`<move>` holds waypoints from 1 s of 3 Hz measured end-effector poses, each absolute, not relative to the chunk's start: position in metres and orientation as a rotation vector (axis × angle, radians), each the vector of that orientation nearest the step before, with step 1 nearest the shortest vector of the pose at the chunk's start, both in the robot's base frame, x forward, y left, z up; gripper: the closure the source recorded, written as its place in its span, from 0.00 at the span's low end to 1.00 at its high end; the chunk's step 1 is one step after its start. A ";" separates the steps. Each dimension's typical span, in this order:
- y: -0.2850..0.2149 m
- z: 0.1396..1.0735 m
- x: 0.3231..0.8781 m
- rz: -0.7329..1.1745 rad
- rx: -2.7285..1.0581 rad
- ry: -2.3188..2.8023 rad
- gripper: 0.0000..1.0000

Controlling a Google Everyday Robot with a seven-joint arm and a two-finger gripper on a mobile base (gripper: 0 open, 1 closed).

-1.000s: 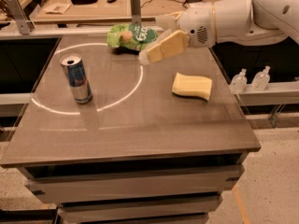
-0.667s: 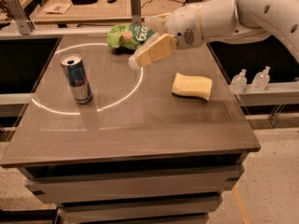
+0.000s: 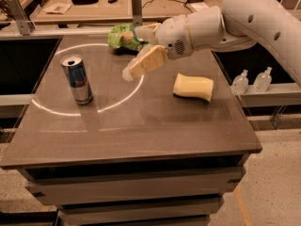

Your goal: Move redbull can near sponge

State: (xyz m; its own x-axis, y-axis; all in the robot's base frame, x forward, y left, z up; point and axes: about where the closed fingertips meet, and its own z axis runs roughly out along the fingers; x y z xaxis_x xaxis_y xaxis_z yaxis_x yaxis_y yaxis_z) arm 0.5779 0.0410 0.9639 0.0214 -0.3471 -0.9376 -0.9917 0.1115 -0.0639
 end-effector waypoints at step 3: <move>0.075 0.945 0.613 0.809 -1.473 1.600 0.00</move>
Offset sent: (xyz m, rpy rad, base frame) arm 0.0532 0.0274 -0.0209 -0.0717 0.0850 -0.0656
